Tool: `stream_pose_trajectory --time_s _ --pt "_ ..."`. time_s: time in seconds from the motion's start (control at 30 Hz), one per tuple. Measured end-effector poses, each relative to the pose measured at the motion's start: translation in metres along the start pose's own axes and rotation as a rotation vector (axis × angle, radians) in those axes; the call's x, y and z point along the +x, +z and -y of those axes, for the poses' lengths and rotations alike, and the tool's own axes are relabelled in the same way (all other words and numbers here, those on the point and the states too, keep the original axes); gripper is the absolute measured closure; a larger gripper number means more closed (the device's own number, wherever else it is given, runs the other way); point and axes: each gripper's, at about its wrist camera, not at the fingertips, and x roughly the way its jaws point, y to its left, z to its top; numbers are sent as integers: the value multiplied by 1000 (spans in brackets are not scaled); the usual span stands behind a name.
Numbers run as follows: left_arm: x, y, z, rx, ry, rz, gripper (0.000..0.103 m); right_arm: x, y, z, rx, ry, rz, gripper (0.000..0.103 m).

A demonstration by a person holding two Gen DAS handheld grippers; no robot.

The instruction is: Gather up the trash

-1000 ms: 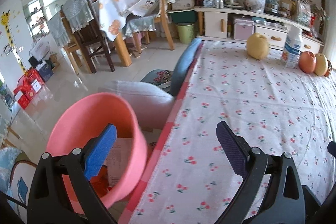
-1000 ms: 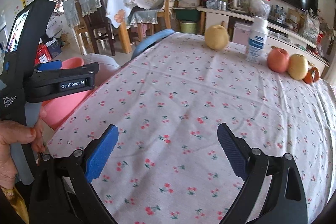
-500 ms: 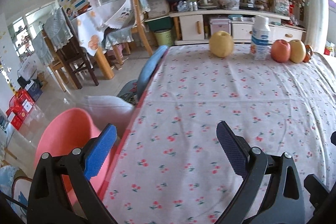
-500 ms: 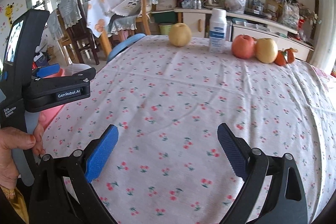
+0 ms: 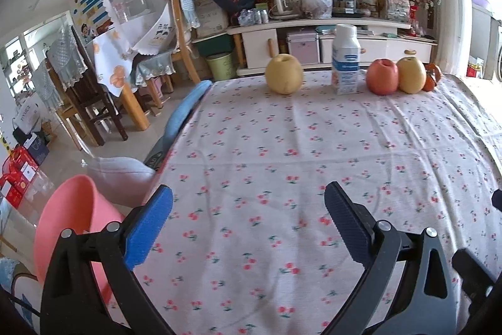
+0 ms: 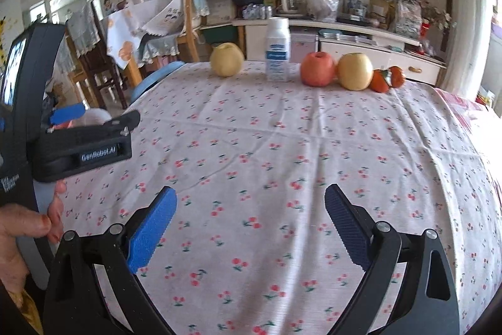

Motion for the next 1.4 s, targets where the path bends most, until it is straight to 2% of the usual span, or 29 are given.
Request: stream_pose_trajectory --time_s 0.33,0.47,0.57,0.73,0.9,1.07,1.2,1.4 --pt "-9 4 42 28 -41 27 5 -15 0 52 94 -51 30 9" --pt "-12 5 57 36 -55 35 5 -20 0 64 103 -97 51 9" --pt "-13 5 70 42 -80 35 5 -21 1 72 117 -94 56 9" --pt "-15 5 88 63 -85 36 5 -25 3 80 114 -113 72 9" --pt "-16 6 96 34 -107 25 5 -29 5 87 113 -127 88 9" --pt "-16 6 108 76 -47 21 5 -29 7 88 100 -142 99 9" --pt "-23 8 111 67 -94 54 5 -28 8 88 79 -150 107 9" --pt "-26 8 109 50 -112 81 4 -29 8 89 68 -145 119 9"
